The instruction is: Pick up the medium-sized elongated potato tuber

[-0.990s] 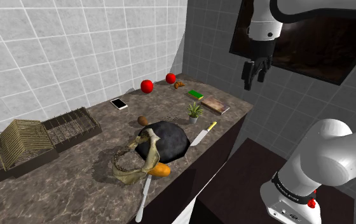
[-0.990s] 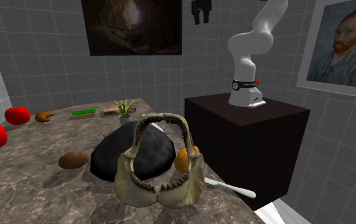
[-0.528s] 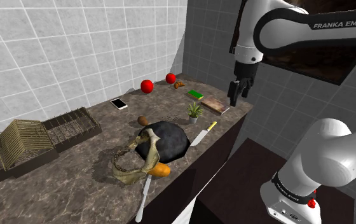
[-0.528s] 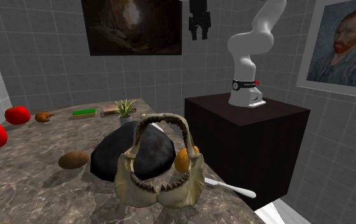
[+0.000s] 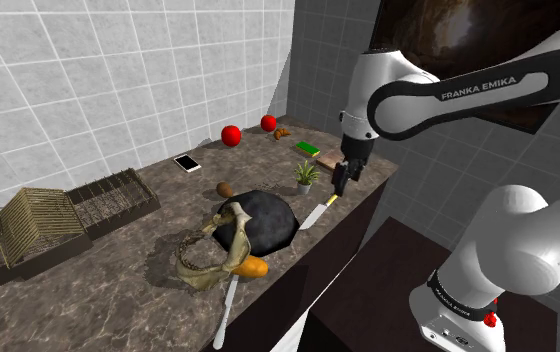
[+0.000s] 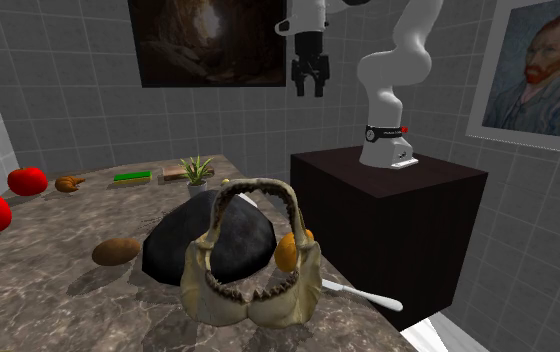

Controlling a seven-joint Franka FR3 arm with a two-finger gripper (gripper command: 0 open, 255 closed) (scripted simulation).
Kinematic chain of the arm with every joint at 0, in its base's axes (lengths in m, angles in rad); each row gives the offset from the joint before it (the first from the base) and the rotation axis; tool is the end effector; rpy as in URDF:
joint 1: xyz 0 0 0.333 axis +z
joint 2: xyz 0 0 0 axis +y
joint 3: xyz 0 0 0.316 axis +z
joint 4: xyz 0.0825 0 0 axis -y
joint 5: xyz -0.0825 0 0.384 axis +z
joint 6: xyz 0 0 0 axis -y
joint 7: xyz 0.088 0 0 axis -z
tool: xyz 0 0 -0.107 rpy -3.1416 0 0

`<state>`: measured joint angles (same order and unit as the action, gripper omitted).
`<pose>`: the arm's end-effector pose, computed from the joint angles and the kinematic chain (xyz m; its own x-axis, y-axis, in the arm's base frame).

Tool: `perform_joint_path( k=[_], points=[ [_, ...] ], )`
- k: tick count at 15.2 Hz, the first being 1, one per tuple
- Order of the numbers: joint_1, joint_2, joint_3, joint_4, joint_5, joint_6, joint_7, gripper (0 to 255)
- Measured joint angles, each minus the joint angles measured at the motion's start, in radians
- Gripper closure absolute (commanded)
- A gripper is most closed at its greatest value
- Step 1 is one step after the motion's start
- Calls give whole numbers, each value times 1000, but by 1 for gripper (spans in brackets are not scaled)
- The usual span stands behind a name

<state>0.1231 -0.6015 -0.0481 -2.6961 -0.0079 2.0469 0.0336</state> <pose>0.3448 0.0263 0.4083 0.9973 0.0546 -0.0488 0.0538 -0.9984 -0.0187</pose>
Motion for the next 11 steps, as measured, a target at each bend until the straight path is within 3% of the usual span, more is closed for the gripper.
perform_joint_path(
  k=[11],
  points=[
    [129, 380, 23, -49, 131, 518, -84, 0]
  ],
)
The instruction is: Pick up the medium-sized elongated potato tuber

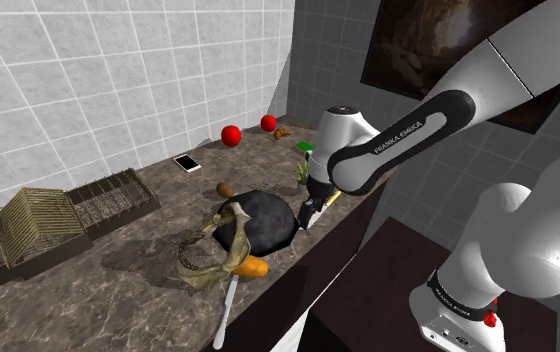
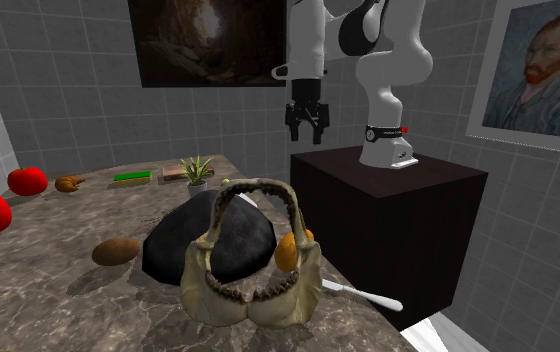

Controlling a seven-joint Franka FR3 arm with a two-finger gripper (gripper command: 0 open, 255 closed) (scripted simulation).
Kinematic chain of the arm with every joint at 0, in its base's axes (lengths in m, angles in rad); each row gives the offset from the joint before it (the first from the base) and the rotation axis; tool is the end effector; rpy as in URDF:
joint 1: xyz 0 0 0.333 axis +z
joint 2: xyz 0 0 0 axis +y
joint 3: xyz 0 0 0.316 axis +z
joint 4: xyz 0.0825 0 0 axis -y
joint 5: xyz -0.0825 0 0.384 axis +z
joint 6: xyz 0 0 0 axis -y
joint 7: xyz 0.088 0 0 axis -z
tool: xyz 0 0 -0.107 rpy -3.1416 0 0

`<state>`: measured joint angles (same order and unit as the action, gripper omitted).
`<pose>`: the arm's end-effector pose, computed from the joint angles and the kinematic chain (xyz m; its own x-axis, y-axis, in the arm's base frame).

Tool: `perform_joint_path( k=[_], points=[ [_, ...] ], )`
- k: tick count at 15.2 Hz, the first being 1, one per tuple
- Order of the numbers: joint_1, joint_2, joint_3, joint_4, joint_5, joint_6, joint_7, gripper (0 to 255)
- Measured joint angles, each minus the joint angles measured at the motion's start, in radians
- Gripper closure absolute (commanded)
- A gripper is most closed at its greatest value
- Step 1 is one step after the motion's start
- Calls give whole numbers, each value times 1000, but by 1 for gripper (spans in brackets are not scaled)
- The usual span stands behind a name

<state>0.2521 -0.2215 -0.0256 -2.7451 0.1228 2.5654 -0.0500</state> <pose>0.3834 0.0869 0.2909 0.9841 0.1728 0.0413 0.1755 -0.9816 -0.0746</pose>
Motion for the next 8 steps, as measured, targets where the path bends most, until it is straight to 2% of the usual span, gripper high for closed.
perform_joint_path(
  k=[6, 8],
  points=[
    [78, 265, 35, 75, 155, 239, -110, 0],
    [81, 358, 65, 107, 230, 315, -179, 0]
  ],
)
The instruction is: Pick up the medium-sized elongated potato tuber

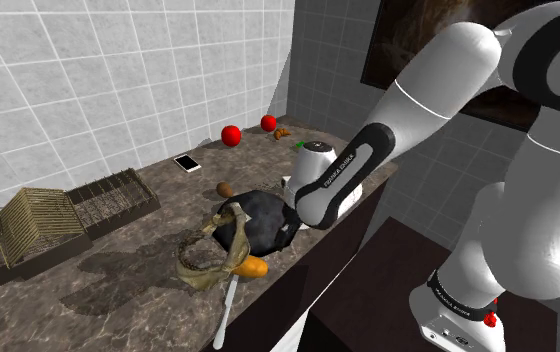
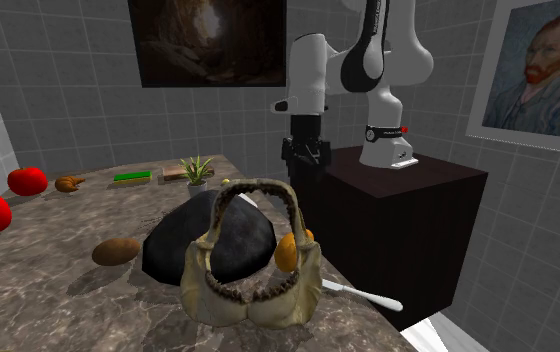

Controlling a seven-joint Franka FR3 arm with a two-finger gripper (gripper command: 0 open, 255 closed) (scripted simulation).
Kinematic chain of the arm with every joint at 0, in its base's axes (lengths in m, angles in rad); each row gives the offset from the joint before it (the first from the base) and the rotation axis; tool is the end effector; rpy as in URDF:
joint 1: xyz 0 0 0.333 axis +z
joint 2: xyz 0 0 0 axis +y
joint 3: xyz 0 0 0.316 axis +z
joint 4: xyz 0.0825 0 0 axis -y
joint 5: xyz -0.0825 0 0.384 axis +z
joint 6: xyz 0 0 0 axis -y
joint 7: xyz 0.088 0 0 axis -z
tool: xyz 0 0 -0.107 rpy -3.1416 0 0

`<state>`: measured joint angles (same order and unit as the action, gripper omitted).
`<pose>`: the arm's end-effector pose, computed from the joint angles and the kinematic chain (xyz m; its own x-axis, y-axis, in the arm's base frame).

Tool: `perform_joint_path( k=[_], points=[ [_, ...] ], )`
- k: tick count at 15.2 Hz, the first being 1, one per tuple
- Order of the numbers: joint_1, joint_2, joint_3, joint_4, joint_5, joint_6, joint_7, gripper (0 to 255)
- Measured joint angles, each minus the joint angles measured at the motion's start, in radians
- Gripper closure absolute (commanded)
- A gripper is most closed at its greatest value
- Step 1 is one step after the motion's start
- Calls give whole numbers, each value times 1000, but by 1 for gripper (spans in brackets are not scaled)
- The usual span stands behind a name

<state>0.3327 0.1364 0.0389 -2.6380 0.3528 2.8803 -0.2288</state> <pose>0.4124 0.1400 0.2076 0.9612 0.2531 0.1098 0.2646 -0.9584 -0.1069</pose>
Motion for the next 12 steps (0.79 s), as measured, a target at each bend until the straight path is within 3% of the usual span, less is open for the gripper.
perform_joint_path(
  k=[5, 12],
  points=[
    [-33, 212, 105, 120, 117, 138, -121, 0],
    [-74, 422, 188, 242, 136, 264, -181, 0]
  ],
)
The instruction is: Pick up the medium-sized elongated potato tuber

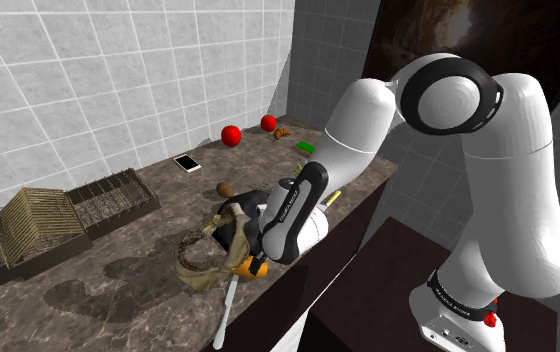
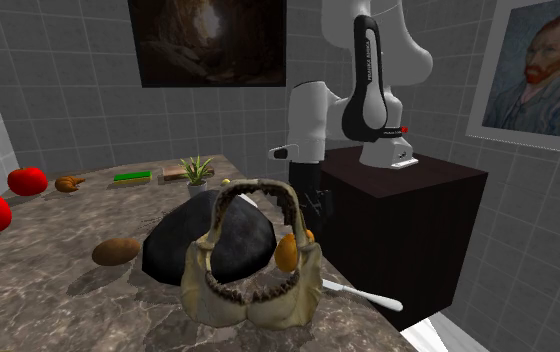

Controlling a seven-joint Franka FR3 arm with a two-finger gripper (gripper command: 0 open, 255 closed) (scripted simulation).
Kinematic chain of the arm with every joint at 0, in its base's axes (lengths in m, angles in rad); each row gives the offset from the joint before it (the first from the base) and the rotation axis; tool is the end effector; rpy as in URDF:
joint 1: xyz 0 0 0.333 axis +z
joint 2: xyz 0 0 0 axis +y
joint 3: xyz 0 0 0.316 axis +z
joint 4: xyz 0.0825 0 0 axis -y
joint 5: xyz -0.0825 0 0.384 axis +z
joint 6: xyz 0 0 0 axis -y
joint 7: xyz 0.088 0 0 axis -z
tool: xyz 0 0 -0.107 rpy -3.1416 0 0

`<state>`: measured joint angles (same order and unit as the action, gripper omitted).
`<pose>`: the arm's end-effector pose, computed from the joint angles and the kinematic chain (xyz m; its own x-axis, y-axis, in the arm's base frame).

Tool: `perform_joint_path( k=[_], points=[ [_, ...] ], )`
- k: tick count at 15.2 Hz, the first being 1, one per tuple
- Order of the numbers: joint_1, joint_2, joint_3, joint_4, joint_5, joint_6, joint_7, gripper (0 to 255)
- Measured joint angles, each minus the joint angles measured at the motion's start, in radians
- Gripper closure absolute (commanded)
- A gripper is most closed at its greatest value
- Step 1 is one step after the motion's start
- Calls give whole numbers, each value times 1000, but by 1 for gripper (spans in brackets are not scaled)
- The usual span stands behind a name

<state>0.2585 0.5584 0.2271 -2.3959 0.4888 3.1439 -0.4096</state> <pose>0.4463 0.2005 0.1073 0.9234 0.3346 0.1882 0.3616 -0.9227 -0.1335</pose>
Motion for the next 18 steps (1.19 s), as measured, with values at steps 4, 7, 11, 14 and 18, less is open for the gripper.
perform_joint_path(
  k=[4, 7, 11, 14, 18],
  points=[
    [-15, 60, 17, 22, -1, 40, -11, 0],
    [-19, 71, 20, 27, -2, 46, -14, 255],
    [-20, 72, 20, 28, -2, 47, -15, 255],
    [-20, 72, 19, 28, -2, 47, -14, 255],
    [-12, 42, 11, 17, -1, 27, -9, 255]
  ],
)
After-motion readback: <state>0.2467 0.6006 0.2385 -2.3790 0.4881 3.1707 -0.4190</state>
